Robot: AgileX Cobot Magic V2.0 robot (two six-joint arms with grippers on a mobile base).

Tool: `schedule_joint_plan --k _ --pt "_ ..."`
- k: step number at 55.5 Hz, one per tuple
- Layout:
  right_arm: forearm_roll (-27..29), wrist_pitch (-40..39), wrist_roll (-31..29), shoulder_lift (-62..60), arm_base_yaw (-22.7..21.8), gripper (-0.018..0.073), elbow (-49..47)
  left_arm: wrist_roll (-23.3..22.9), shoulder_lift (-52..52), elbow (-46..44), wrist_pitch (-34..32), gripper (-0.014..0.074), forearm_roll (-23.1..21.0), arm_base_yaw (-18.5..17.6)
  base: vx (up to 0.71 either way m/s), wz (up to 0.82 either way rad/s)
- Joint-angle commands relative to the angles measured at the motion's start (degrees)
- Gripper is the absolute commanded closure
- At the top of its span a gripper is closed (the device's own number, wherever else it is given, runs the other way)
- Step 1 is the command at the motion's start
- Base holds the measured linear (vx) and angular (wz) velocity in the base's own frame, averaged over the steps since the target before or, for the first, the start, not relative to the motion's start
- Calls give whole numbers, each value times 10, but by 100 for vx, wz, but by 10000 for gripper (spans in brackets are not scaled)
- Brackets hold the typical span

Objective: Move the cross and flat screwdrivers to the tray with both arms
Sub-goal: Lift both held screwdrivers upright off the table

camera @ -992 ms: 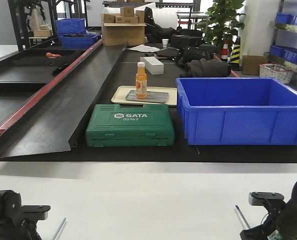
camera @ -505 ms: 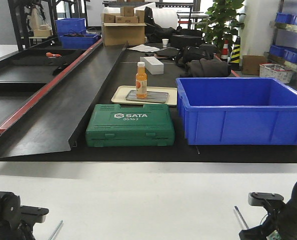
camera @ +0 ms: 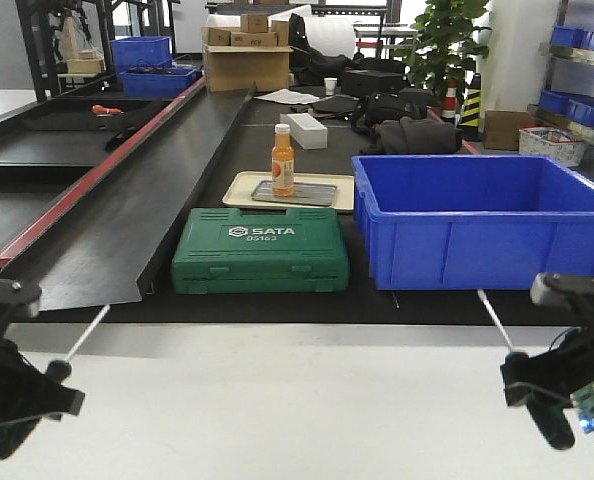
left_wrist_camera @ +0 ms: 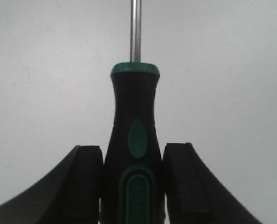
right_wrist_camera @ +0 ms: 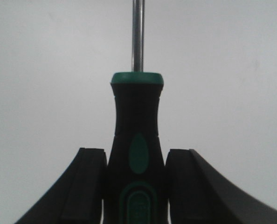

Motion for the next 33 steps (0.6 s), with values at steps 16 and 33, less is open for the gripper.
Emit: schedule_joint_plan --k 16,33 --pt "202 -88 -182 -346 -1 567 132 0 -315 137 -185 596 -53 -2 0 0" --pt "200 -157 -166 -537 -1 567 230 3 -487 232 -239 596 -60 -2 0 0"
